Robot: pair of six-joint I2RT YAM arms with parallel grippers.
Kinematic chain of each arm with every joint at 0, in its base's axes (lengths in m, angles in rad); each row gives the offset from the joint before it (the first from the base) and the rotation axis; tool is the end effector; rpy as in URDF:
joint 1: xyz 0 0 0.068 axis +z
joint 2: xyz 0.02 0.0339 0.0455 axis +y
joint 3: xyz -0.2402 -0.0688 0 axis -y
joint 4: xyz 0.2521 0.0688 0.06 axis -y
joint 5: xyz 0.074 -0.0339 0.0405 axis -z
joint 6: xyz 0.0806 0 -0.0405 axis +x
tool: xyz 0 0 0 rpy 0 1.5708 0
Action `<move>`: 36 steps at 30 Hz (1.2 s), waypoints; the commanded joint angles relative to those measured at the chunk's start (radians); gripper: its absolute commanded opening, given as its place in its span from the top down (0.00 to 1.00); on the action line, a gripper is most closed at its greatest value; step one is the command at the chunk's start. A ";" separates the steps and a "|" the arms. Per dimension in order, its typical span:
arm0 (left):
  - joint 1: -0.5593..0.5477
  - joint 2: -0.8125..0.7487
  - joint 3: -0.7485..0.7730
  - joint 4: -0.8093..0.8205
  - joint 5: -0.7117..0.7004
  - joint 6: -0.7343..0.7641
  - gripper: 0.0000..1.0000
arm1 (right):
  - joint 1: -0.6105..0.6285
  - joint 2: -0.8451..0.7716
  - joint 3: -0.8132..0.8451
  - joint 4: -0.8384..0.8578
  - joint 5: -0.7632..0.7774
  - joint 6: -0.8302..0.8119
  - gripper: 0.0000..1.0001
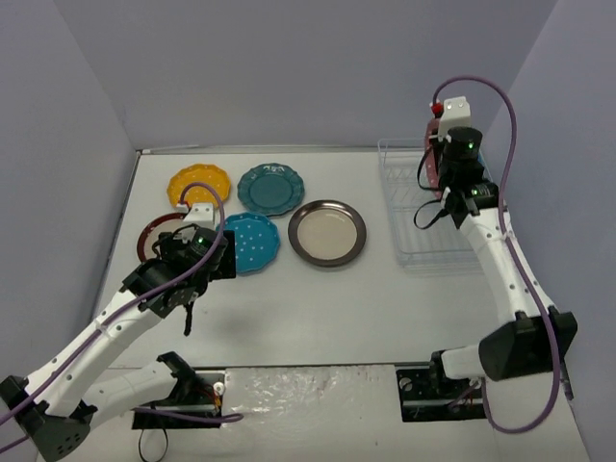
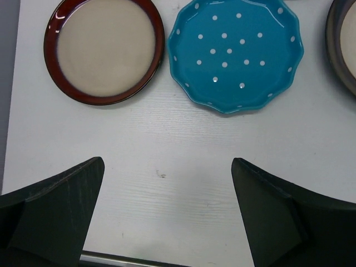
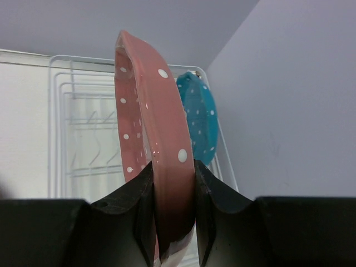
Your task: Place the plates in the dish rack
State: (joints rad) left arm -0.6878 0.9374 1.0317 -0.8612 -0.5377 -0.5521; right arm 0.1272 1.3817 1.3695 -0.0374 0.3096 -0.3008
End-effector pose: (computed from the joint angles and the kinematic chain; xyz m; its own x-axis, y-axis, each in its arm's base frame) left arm 0.2010 -0.1118 0.2912 -0.5930 -0.0958 -0.7995 -0.0596 0.9954 -0.0751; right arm 0.3783 0.0236 0.3989 -0.1006 -0.2974 -0.9494 0.1583 0.9373 -0.3103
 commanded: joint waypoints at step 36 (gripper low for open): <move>0.296 -0.062 -0.076 0.151 0.292 0.155 0.03 | -0.232 0.251 0.074 0.510 0.028 -0.208 1.00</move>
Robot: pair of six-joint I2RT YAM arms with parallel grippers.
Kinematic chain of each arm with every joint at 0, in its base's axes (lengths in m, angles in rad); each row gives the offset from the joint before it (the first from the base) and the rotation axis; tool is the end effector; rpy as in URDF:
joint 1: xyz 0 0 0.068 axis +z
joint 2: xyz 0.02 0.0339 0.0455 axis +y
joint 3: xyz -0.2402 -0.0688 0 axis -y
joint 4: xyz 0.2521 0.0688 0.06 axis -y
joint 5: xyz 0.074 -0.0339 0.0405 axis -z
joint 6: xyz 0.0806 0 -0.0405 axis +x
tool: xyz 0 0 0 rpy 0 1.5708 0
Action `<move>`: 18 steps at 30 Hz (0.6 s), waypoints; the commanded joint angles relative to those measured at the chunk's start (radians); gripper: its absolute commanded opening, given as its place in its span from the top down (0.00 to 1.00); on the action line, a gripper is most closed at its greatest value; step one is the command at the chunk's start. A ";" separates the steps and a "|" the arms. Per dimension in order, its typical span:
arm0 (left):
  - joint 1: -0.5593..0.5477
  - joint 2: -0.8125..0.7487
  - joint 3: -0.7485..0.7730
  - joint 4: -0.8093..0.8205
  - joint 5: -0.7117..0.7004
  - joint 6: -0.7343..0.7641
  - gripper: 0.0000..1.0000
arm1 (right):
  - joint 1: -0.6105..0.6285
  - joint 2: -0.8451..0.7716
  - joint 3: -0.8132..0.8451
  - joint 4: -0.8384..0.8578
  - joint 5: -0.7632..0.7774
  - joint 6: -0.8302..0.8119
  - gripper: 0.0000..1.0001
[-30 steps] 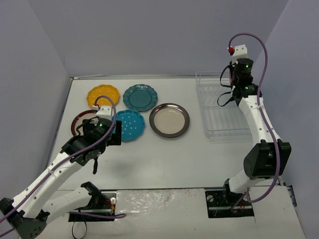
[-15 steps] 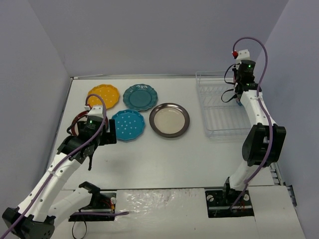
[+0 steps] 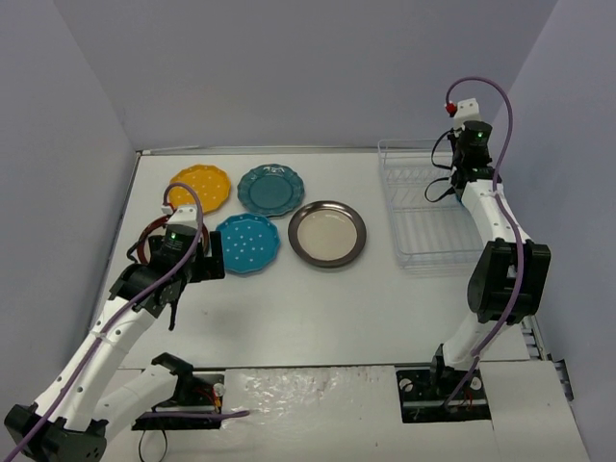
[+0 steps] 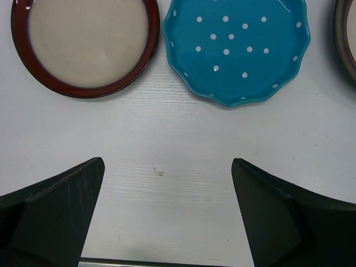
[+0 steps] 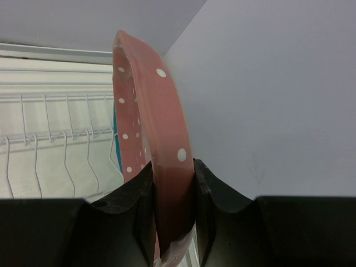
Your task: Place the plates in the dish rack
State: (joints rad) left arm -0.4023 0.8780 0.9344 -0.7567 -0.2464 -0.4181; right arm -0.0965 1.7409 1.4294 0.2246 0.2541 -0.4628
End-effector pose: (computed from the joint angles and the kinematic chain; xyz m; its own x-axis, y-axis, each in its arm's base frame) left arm 0.2205 -0.0725 0.2744 -0.6264 -0.1614 -0.7626 -0.0506 0.9847 -0.1668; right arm 0.4663 -0.0655 0.3169 -0.2302 -0.4119 -0.8817 0.2679 0.8442 -0.4643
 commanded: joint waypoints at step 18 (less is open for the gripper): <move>0.020 0.010 0.020 0.039 -0.002 0.022 0.03 | -0.008 -0.027 -0.035 0.239 -0.009 0.068 1.00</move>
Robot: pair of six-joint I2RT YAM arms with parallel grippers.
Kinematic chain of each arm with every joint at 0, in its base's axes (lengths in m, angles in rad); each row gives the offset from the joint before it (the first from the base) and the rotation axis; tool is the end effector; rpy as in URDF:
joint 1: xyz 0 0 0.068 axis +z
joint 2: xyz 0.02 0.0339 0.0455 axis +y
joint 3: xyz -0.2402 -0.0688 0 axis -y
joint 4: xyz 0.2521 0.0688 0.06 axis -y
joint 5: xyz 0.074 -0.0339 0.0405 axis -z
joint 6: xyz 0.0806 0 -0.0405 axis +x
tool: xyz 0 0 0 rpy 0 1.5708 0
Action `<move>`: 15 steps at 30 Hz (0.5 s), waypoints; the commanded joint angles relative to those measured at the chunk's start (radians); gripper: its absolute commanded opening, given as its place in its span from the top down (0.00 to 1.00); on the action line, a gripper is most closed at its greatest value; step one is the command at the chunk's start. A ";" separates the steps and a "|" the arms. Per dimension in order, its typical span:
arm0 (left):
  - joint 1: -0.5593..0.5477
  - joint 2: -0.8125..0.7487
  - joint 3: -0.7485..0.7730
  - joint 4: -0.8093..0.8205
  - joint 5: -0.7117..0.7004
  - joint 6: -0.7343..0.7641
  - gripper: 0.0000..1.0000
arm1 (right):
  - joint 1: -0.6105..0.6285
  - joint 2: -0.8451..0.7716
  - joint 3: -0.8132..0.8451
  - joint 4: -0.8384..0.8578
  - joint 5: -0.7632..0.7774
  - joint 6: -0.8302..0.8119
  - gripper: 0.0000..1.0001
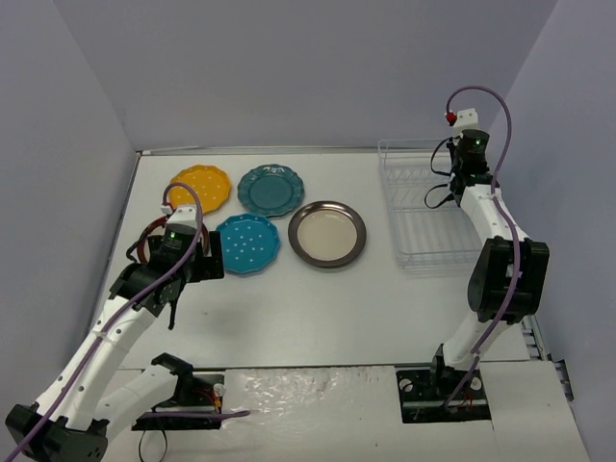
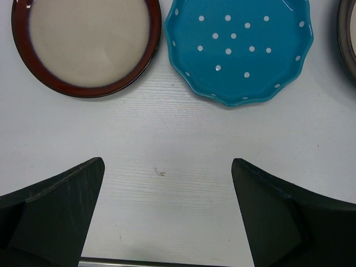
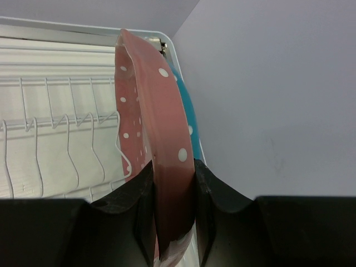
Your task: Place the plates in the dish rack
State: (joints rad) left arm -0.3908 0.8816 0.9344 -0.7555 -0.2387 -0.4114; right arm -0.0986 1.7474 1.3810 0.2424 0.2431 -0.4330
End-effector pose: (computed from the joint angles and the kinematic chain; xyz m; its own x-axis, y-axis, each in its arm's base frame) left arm 0.2218 -0.0708 0.2737 -0.6290 -0.1611 -0.7605 -0.0526 0.9849 -0.1651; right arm 0.4659 -0.0656 0.2968 -0.2516 -0.3844 -0.8882 0.2509 0.8605 -0.4434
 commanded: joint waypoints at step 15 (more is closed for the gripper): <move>0.010 0.005 0.018 0.033 -0.016 0.014 0.03 | -0.009 0.005 -0.013 0.247 0.002 0.057 0.75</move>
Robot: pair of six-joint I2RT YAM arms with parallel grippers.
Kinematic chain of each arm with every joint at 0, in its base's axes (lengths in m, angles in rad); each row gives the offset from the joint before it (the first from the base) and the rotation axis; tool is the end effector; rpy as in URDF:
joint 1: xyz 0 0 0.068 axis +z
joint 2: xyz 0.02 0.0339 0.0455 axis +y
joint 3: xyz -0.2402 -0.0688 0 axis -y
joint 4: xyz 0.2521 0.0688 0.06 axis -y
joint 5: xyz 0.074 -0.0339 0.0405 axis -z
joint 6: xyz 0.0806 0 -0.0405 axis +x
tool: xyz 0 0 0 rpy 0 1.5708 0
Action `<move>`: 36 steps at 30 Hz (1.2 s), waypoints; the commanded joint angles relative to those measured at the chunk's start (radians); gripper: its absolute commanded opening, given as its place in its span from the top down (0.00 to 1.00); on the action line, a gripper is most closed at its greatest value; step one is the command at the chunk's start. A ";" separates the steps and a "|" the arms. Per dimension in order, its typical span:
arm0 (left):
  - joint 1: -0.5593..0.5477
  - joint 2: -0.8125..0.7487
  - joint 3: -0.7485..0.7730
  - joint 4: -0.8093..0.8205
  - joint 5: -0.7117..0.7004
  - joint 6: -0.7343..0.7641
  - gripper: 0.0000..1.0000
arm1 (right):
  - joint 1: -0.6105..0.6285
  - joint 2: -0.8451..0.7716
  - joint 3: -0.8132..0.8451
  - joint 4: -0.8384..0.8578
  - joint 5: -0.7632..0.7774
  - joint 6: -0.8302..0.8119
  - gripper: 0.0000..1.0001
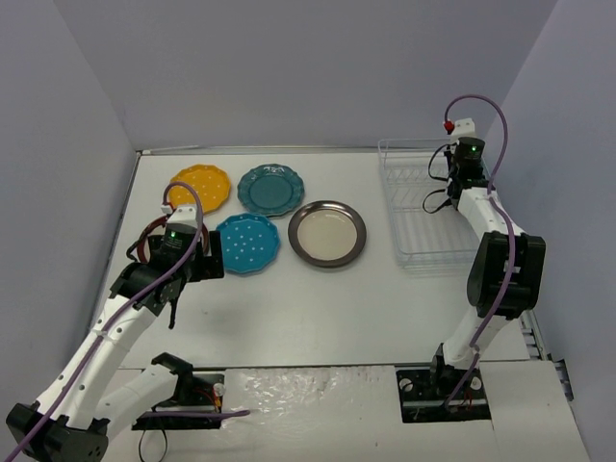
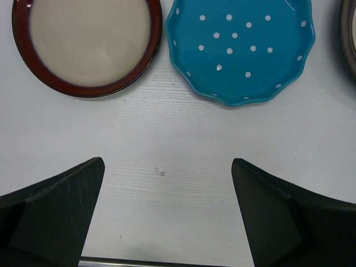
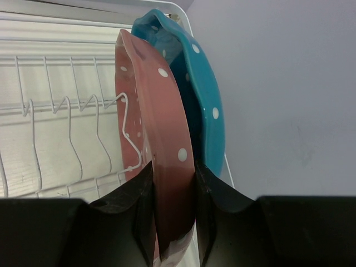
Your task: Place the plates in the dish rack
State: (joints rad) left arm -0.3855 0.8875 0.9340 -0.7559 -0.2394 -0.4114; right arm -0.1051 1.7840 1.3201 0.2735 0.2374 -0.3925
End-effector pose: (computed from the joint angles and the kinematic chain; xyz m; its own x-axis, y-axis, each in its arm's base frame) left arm 0.2230 -0.0699 0.2722 -0.6326 -0.1625 -0.7572 -0.0593 0.9850 -0.1619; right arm 0.4681 -0.0684 0.2603 -0.3007 -0.3421 -0.8902 0.2344 0.8783 -0.4167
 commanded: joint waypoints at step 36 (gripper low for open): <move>0.013 0.216 -0.168 0.295 0.060 -0.577 0.03 | 0.073 -0.917 -0.531 0.199 -0.580 0.920 0.00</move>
State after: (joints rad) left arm -0.3826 1.0672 0.7612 -0.6136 -0.1329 -0.7882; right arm -0.0383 0.9357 0.8901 0.3635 -0.1899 0.3256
